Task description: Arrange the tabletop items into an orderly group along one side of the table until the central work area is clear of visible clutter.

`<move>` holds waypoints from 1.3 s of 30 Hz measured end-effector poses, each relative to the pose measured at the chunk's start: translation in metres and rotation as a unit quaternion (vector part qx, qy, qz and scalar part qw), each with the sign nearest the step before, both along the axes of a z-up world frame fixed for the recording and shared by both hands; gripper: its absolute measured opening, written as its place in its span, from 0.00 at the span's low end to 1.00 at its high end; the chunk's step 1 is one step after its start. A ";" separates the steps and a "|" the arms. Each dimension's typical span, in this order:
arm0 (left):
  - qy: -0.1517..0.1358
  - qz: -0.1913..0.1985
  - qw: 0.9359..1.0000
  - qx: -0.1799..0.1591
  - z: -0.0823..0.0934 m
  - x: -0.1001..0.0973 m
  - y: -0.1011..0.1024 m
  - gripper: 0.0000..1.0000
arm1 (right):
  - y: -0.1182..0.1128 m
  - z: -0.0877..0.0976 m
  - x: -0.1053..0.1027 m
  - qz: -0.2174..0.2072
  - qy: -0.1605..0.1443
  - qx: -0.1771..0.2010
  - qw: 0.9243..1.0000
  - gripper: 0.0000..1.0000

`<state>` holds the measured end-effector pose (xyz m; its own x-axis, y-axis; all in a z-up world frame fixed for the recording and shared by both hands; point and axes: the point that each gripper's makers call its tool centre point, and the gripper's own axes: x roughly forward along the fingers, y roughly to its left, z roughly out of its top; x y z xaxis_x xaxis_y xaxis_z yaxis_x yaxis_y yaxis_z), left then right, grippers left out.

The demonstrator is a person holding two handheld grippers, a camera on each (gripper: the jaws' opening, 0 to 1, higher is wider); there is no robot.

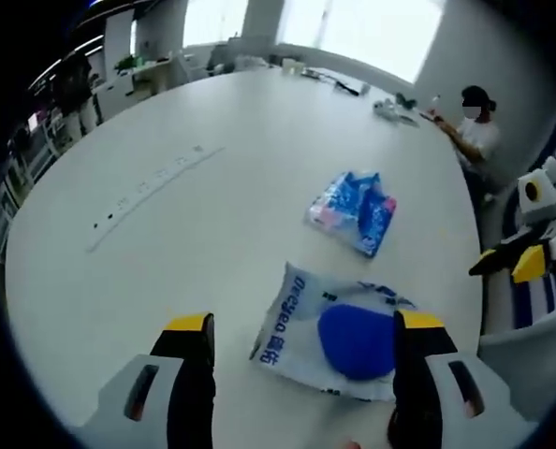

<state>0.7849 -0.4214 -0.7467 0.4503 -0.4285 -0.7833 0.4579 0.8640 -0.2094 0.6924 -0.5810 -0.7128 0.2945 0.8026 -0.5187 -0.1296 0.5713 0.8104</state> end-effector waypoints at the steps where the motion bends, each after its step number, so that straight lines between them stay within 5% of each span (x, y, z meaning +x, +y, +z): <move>1: 0.002 0.003 1.000 -0.004 -0.002 0.001 -0.001 0.74 | 0.001 0.000 -0.001 -0.007 0.009 0.005 1.000 0.46; 12: 0.017 0.021 0.999 -0.041 -0.012 0.009 -0.002 0.74 | 0.003 -0.008 -0.011 -0.013 0.037 0.011 0.999 0.46; 24: 0.037 0.035 0.998 -0.047 -0.031 0.006 -0.001 0.73 | 0.028 -0.041 -0.037 -0.023 0.154 0.023 0.988 0.44; 39: 0.058 0.075 0.991 -0.093 -0.038 0.009 0.002 0.65 | 0.056 -0.072 -0.059 -0.010 0.174 0.003 0.985 0.42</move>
<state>0.7938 -0.4191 -0.7844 0.4307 -0.5049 -0.7480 0.2908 0.8623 -0.4146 0.6333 -0.5252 -0.7849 0.1162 0.8021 -0.5858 0.1675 0.5655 0.8075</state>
